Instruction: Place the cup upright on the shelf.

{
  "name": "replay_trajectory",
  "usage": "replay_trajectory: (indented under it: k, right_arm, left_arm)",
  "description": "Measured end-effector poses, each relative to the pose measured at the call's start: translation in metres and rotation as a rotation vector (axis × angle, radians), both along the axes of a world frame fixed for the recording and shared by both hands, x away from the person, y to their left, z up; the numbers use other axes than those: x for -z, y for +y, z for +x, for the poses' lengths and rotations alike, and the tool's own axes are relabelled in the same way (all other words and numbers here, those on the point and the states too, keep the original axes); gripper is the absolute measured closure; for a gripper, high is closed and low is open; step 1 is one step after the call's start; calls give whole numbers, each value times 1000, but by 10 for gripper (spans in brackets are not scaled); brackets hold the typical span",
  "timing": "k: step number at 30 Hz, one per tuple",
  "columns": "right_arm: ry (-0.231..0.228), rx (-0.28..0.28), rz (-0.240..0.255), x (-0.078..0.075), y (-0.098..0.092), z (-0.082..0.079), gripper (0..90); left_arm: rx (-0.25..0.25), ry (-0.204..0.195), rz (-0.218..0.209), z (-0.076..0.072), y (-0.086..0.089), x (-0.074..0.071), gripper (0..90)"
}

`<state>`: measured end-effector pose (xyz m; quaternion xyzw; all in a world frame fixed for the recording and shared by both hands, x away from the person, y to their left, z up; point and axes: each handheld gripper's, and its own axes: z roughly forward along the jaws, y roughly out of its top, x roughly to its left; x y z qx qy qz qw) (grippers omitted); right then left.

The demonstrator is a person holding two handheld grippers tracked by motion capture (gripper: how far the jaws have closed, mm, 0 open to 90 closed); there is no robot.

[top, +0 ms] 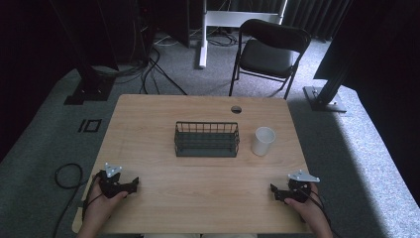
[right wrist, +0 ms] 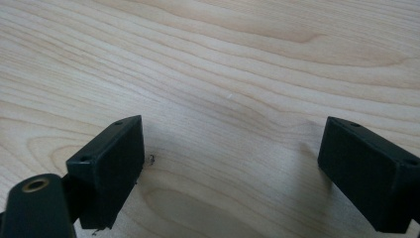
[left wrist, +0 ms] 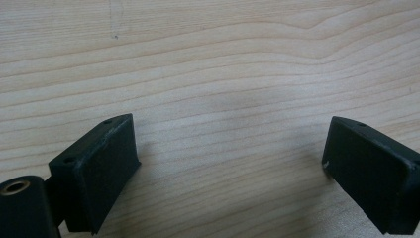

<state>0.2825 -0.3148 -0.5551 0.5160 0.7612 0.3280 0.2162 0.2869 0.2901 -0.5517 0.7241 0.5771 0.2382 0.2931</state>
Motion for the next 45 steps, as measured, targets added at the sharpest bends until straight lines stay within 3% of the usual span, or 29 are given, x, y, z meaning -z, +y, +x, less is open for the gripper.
replay_trajectory:
  k: [12,24,32,45]
  right_arm:
    - [-1,23,13,0,4,-2,110]
    - [-32,17,1,-6,9,4,110]
    - [-60,40,8,-11,8,12,110]
    - [-91,24,36,-19,17,30,110]
  left_arm:
    - [3,0,0,0,0,0,73]
    - [2,0,0,0,0,0,73]
    - [2,0,0,0,0,0,73]
    - [3,-1,0,0,0,0,73]
